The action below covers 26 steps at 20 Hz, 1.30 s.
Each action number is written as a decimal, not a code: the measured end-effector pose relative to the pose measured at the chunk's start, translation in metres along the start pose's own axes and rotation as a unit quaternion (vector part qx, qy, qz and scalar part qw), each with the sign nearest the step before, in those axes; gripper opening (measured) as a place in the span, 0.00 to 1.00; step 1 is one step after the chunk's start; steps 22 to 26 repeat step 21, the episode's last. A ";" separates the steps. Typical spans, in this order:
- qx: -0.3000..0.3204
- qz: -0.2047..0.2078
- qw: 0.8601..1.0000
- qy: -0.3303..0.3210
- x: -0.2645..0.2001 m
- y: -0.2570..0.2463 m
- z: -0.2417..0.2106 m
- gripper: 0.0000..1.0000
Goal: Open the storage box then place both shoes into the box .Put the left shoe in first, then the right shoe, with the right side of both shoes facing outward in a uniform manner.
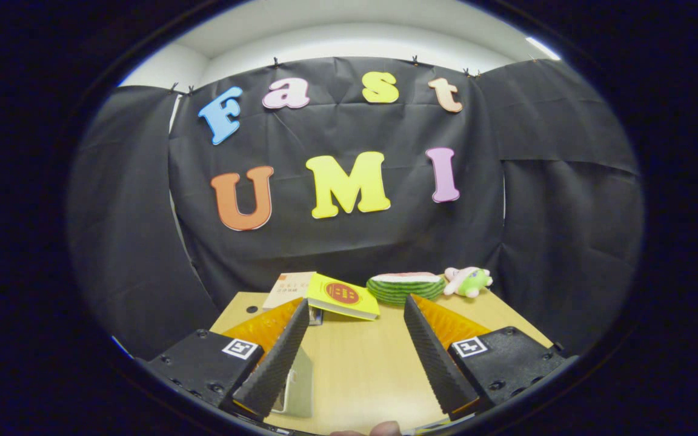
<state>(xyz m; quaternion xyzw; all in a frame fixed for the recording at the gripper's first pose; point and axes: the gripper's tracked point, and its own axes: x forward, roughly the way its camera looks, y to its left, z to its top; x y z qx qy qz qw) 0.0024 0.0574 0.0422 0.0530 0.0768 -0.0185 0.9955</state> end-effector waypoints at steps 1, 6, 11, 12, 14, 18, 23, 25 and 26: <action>-0.002 0.001 1.000 -0.003 0.000 0.001 0.001 1.00; -0.007 -0.003 1.000 -0.016 0.003 0.004 0.004 1.00; -0.008 0.003 1.000 -0.010 0.005 0.016 -0.005 1.00; -0.008 0.004 1.000 -0.008 0.005 0.019 -0.007 1.00; -0.016 0.005 1.000 -0.014 0.005 0.023 -0.006 1.00; -0.017 0.002 1.000 -0.021 0.005 0.029 -0.007 1.00; -0.019 0.000 1.000 -0.013 0.005 0.031 -0.011 1.00; -0.019 0.000 1.000 -0.013 0.005 0.031 -0.011 1.00; -0.019 0.000 1.000 -0.013 0.005 0.031 -0.011 1.00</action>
